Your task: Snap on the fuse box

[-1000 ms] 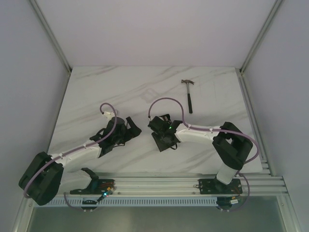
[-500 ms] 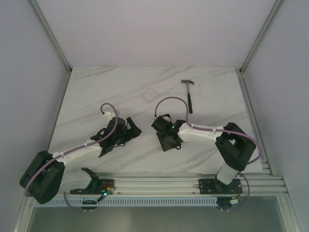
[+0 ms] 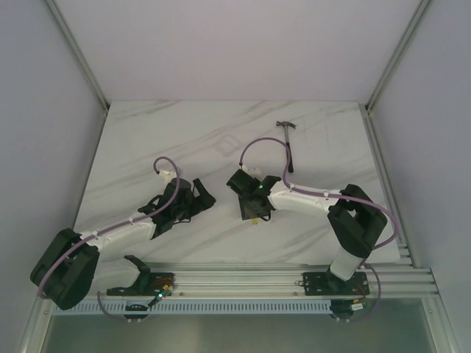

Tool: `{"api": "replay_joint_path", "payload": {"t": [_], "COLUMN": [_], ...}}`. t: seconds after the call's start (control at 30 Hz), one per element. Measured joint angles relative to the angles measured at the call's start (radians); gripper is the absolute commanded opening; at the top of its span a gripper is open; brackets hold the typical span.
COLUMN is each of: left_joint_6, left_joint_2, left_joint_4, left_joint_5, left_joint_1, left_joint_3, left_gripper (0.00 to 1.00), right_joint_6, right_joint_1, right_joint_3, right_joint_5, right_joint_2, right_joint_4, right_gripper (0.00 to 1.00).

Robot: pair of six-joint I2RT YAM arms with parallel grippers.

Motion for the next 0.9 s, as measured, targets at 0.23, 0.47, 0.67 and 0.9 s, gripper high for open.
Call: {"api": "replay_joint_path", "payload": {"t": [0.23,0.47,0.67,0.9], "left_joint_6": [0.000,0.000,0.000,0.000], "left_joint_2": [0.000,0.000,0.000,0.000], "left_joint_4": [0.001,0.001,0.001,0.007], "left_joint_5": [0.003,0.007,0.013,0.025], "left_joint_1": [0.000,0.000,0.000,-0.003], "left_joint_3": [0.000,0.000,0.000,0.000], "left_gripper": [1.00,1.00,1.00,1.00], "right_joint_6": [0.047,0.065,0.067,0.065], "right_joint_1": [0.000,0.000,0.000,0.000], "right_joint_3": [0.000,0.002,0.003,0.003], "right_joint_5": [0.006,0.009,0.006,0.010], "right_joint_2": [0.035,0.066,0.067,0.066], "right_joint_4": [-0.013,-0.014,-0.009,-0.006], "right_gripper": [0.45,0.39,0.31,0.25]}}
